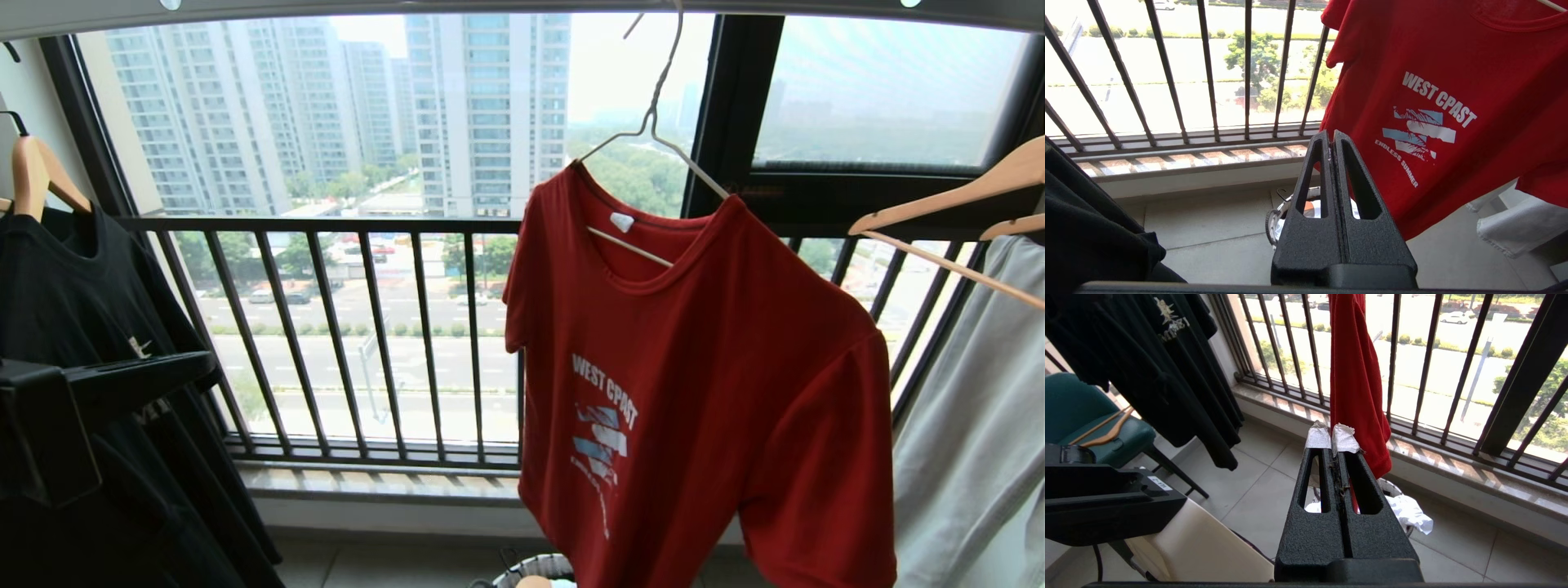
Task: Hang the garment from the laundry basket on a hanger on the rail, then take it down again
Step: Take the clothes off the clothes rack
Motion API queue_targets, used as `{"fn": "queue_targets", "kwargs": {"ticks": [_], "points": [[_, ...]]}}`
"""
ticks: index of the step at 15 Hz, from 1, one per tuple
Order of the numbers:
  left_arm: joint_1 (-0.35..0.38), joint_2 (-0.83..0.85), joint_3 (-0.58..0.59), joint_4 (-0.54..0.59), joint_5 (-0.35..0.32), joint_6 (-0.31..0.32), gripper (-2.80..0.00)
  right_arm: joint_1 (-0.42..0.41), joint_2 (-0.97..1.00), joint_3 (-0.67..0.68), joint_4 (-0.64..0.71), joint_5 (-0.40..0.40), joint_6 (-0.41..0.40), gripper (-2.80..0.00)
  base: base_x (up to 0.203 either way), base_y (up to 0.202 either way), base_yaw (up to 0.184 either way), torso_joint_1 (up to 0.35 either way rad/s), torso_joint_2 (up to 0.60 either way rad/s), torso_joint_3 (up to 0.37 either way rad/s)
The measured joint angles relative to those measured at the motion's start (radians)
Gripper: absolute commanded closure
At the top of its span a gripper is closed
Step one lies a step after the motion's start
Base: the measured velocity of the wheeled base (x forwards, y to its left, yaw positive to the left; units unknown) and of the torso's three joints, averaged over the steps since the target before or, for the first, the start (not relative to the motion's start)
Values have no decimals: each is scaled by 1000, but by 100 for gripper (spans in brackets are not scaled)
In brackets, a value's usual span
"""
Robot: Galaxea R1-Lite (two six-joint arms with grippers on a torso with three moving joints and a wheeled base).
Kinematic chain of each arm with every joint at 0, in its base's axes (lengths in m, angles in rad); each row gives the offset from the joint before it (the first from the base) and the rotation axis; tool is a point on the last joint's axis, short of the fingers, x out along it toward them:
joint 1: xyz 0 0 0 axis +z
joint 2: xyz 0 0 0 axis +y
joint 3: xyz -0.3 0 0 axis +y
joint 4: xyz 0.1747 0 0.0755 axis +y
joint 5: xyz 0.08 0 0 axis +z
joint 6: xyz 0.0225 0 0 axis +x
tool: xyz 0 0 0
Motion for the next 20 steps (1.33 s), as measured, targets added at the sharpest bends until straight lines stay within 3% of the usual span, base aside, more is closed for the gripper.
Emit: {"fn": "queue_targets", "kwargs": {"ticks": [3, 6, 9, 12, 14, 17, 20], "points": [[180, -236, 109, 3, 4, 16, 0, 8, -64, -29, 63, 64, 114, 0, 0, 0, 0, 0, 0, 0], [313, -463, 224, 48, 8, 42, 0, 62, -136, -84, 223, 58, 119, 0, 0, 0, 0, 0, 0, 0], [419, -624, 298, 161, 2, 57, 0, 77, -209, -92, 290, 38, 122, 0, 0, 0, 0, 0, 0, 0], [453, -751, 388, 178, -16, 68, 0, 74, -275, -54, 353, -6, 125, 0, 0, 0, 0, 0, 0, 0], [458, -826, 461, 175, -33, 98, 0, 66, -290, -52, 327, -68, 132, 0, 0, 0, 0, 0, 0, 0], [461, -883, 565, 149, -42, 148, 0, -14, -306, -30, 290, -70, 128, 0, 0, 0, 0, 0, 0, 0], [462, -899, 714, 25, -63, 212, 0, -32, -358, 84, 270, -126, 22, 0, 0, 0, 0, 0, 0, 0]]}}
